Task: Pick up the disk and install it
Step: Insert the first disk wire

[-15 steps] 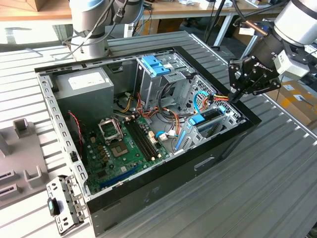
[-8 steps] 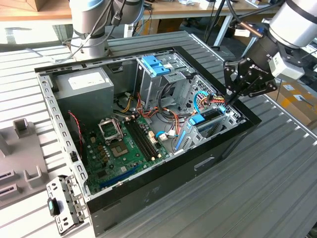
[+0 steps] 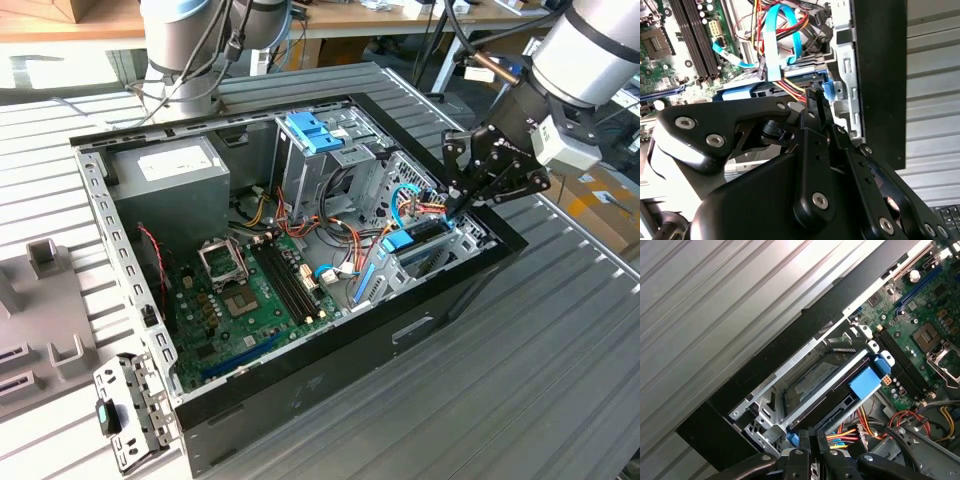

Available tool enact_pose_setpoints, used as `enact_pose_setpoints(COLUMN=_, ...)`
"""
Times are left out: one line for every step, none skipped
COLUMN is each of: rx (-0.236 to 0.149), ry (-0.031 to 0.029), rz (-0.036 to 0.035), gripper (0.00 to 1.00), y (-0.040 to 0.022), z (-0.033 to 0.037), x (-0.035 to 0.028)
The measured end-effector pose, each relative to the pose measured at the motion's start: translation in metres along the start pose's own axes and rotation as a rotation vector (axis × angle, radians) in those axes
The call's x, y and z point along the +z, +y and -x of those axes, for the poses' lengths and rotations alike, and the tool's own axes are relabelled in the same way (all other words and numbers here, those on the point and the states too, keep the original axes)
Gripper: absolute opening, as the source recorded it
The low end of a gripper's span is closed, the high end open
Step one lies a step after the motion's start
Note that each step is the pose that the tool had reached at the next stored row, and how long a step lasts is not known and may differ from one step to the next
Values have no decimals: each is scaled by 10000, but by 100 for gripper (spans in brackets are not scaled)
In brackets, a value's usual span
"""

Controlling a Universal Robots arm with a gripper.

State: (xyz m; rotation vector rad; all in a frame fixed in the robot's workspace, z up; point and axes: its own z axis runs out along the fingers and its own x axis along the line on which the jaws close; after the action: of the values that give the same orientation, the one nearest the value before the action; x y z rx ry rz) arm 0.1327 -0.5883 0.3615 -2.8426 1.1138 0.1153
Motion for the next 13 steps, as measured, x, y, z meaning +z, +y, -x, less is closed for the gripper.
enact_pose_setpoints(rx=0, ry=0, rz=0, gripper=17, y=22, z=22, x=10)
enact_pose_setpoints(rx=0, ry=1, rz=1, gripper=17, y=54, z=56, x=19)
enact_pose_setpoints(rx=0, ry=1, rz=1, gripper=17, y=87, z=91, x=25)
enact_pose_setpoints(rx=0, ry=1, rz=0, gripper=17, y=126, z=131, x=32)
enact_pose_setpoints(rx=0, ry=-1, rz=-2, gripper=17, y=140, z=146, x=37)
enact_pose_setpoints(rx=0, ry=-1, rz=-2, gripper=17, y=145, z=151, x=38)
enact_pose_setpoints(rx=-1, ry=-1, rz=-1, gripper=17, y=145, z=151, x=38)
enact_pose_setpoints(rx=-2, ry=1, rz=1, gripper=17, y=146, z=152, x=36)
enact_pose_setpoints(rx=-1, ry=0, rz=0, gripper=17, y=147, z=154, x=37)
enact_pose_setpoints(rx=14, ry=0, rz=0, gripper=17, y=147, z=154, x=37)
enact_pose_setpoints(rx=60, ry=3, rz=-6, gripper=17, y=147, z=154, x=38)
enact_pose_setpoints(rx=121, ry=6, rz=-13, gripper=17, y=147, z=154, x=38)
enact_pose_setpoints(rx=238, ry=12, rz=-24, gripper=17, y=147, z=154, x=38)
